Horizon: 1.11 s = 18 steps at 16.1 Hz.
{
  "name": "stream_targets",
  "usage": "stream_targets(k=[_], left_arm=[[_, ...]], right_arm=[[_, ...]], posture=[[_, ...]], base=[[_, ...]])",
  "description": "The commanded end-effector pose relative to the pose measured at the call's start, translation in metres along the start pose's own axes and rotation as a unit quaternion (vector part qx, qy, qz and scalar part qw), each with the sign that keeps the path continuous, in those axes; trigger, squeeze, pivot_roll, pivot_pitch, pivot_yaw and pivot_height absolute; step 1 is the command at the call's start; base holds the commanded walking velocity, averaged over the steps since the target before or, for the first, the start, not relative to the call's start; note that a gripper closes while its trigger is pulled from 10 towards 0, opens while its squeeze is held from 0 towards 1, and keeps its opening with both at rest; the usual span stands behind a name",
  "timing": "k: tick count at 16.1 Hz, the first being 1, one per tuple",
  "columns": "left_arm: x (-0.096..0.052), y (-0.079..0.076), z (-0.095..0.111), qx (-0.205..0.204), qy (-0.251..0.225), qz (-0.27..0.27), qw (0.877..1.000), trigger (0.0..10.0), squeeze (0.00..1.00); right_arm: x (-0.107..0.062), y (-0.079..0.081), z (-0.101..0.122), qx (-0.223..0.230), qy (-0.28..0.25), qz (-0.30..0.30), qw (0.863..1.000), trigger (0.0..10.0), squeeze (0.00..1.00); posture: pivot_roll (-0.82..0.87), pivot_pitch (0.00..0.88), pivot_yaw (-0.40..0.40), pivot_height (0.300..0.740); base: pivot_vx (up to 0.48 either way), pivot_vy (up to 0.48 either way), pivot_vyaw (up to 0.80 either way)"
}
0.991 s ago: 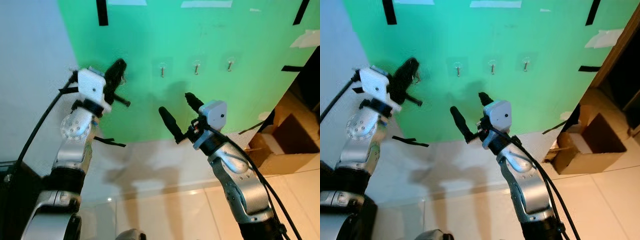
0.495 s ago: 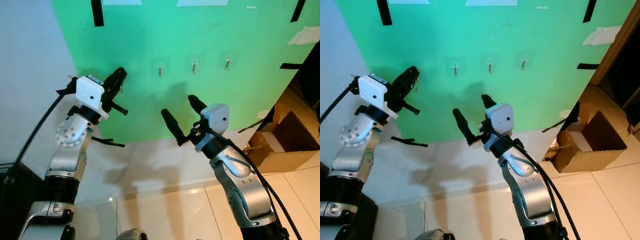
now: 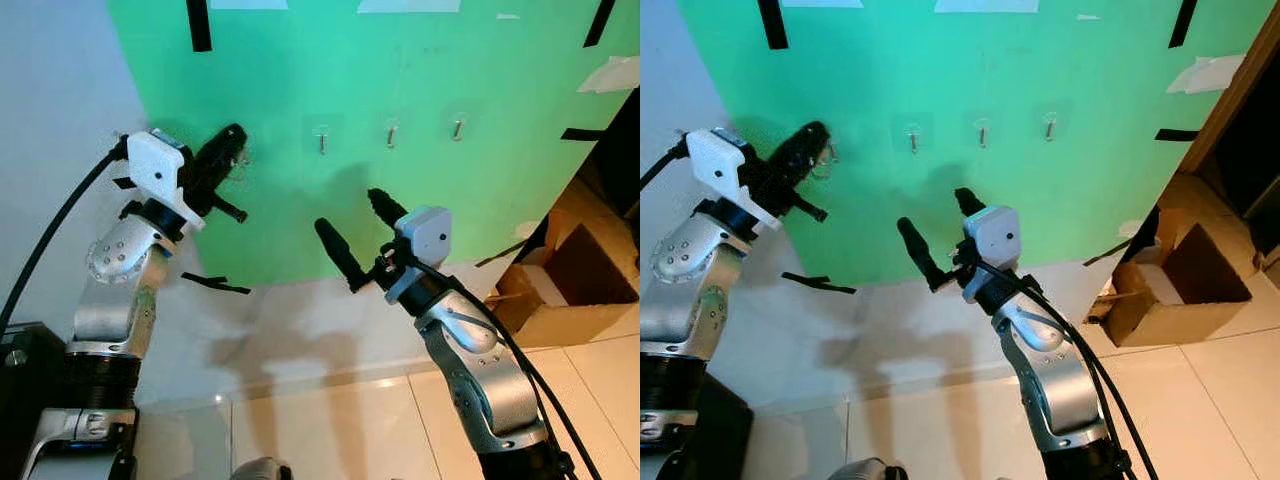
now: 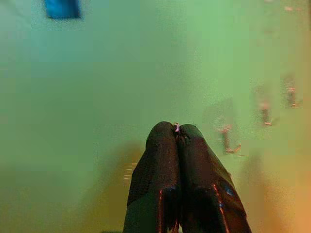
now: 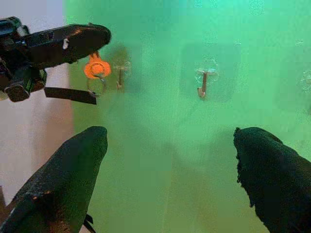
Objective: Hang keys on a hook
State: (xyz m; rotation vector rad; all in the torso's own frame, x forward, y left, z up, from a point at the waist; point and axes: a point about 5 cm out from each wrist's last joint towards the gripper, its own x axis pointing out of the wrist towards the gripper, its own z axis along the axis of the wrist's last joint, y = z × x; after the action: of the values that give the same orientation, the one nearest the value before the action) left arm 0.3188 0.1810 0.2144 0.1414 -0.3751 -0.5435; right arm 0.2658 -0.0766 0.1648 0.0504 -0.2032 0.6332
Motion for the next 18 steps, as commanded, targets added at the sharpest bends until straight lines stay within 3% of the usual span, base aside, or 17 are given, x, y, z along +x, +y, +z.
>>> stream_targets(k=[1, 4, 5, 9, 12, 13, 17, 18], left_arm=[[0.004, -0.001, 0.009, -0.007, -0.001, -0.024, 1.0, 10.0, 0.0], [0.011, -0.001, 0.026, -0.044, -0.003, -0.05, 0.998, 10.0, 0.0], [0.016, -0.003, 0.033, -0.062, -0.007, -0.064, 0.996, 10.0, 0.0], [0.017, -0.024, 0.045, -0.124, -0.014, -0.097, 0.987, 10.0, 0.0], [0.011, -0.033, 0.043, -0.142, -0.003, -0.108, 0.984, 10.0, 0.0], [0.011, -0.035, 0.044, -0.154, -0.004, -0.109, 0.982, 10.0, 0.0], [0.008, -0.039, 0.048, -0.169, -0.005, -0.109, 0.98, 10.0, 0.0], [0.008, -0.041, 0.049, -0.173, -0.005, -0.113, 0.978, 10.0, 0.0]], right_arm=[[0.003, 0.002, 0.002, -0.002, -0.006, 0.01, 1.0, 10.0, 0.0], [0.006, 0.004, 0.005, 0.005, -0.011, 0.024, 1.0, 10.0, 0.0], [0.009, 0.007, 0.01, 0.032, -0.02, 0.045, 0.998, 10.0, 1.0], [0.023, 0.008, 0.021, 0.042, -0.041, 0.074, 0.996, 10.0, 1.0], [0.029, 0.007, 0.023, 0.027, -0.033, 0.078, 0.996, 10.0, 1.0], [0.03, 0.006, 0.023, 0.023, -0.029, 0.082, 0.996, 10.0, 0.0], [0.039, 0.009, 0.024, 0.013, -0.027, 0.104, 0.994, 10.0, 0.0], [0.04, 0.009, 0.024, 0.013, -0.027, 0.106, 0.994, 5.6, 0.0]], posture=[[0.03, 0.0, 0.015, 0.74], [0.03, 0.0, 0.015, 0.74], [0.04, 0.0, 0.012, 0.74], [0.04, 0.0, -0.013, 0.74], [0.04, 0.0, -0.038, 0.74], [0.05, 0.0, -0.051, 0.74], [0.05, 0.0, -0.07, 0.74], [0.05, 0.0, -0.069, 0.74]], base=[[0.0, 0.0, 0.0], [0.0, 0.0, 0.0], [0.0, 0.0, 0.0], [0.0, 0.0, 0.0], [0.0, 0.0, 0.0], [0.0, 0.0, 0.0], [0.0, 0.0, 0.0], [0.0, 0.0, 0.0]])
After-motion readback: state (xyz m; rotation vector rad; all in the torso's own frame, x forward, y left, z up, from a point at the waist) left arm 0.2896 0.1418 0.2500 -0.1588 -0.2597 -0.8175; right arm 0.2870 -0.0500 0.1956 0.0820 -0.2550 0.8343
